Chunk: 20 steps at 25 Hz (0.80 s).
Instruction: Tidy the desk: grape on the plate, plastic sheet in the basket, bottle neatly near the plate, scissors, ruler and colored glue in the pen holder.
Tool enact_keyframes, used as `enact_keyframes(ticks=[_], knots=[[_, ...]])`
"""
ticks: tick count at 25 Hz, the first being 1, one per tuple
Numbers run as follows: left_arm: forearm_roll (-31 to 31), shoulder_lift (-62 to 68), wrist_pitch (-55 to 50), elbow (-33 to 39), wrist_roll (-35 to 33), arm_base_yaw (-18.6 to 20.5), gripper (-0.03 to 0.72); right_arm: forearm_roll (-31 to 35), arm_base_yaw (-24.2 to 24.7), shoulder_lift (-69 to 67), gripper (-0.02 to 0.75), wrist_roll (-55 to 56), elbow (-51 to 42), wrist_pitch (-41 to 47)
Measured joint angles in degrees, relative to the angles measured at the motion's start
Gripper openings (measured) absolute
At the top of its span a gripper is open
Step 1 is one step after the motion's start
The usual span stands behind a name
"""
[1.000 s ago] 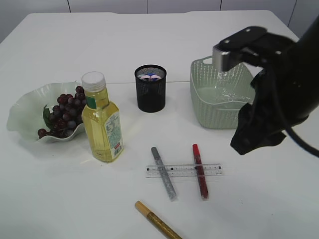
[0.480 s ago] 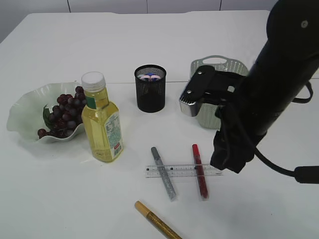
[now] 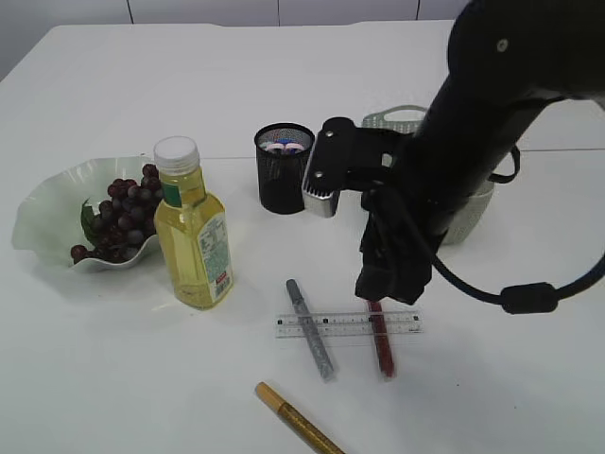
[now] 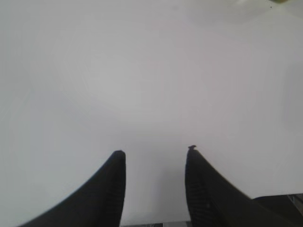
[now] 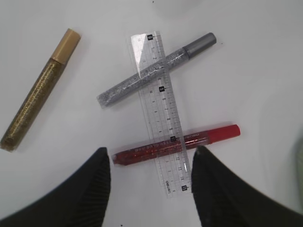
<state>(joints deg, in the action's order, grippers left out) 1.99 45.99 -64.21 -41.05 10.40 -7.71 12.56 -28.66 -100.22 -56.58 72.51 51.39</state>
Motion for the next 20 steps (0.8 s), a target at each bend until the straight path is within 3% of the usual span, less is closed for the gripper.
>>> enact_keyframes(ticks=[9, 20], knots=[[-0.68, 0.00, 5.31, 0.14, -1.27, 0.22, 0.407, -1.39, -2.41, -8.13, 0.426, -2.52, 2.92, 0.00], [-0.71, 0.00, 5.31, 0.14, -1.84, 0.22, 0.419, -7.42, -4.04, -15.08, 0.427, 0.71, 4.04, -2.88]])
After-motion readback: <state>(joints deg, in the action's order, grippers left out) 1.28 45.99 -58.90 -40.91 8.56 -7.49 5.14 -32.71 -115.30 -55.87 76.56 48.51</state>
